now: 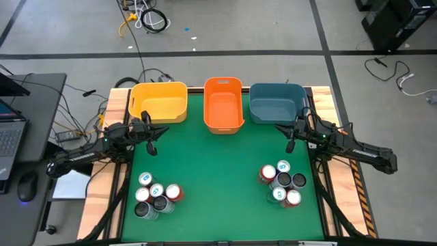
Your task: Sort soda cans
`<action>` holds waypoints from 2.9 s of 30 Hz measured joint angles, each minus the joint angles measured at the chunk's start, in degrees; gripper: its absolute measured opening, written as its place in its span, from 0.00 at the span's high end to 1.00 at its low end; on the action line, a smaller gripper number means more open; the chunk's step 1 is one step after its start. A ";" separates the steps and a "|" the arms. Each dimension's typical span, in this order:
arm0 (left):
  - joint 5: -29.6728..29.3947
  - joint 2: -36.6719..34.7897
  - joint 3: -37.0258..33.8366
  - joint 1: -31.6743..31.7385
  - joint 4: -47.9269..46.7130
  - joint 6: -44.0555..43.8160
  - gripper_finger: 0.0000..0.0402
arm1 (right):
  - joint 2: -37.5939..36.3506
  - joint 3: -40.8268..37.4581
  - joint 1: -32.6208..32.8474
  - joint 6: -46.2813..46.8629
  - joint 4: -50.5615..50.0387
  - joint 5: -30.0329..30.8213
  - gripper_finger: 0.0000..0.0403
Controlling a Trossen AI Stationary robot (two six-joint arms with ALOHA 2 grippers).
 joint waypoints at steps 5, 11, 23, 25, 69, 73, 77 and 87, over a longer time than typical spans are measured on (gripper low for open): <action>0.00 0.00 0.00 0.00 0.00 0.01 0.96 | -0.01 0.01 -0.01 0.01 0.02 -0.02 0.94; -0.02 0.00 0.01 0.00 0.03 0.07 0.96 | 0.00 0.00 -0.02 0.00 0.00 -0.01 0.94; -0.11 0.00 0.01 0.01 2.22 0.04 0.96 | 0.00 0.00 -0.01 0.15 14.00 0.00 0.94; -0.11 0.00 0.01 0.01 4.42 0.02 0.96 | -0.01 0.00 -0.02 0.23 19.26 -0.01 0.94; 0.28 0.00 1.33 0.00 0.00 3.63 0.96 | 69.93 70.42 28.19 23.21 -51.35 -1.06 0.44; 0.26 0.00 1.36 0.00 -0.54 4.54 0.96 | 74.43 71.82 31.85 27.91 -54.00 -3.97 0.34; 0.24 0.00 1.38 0.00 -0.61 5.94 0.96 | 77.88 72.13 34.70 31.91 -54.40 -4.78 0.25; -0.35 0.00 1.44 0.00 -0.55 7.95 0.96 | 84.29 72.13 36.79 34.54 -58.06 -4.89 0.09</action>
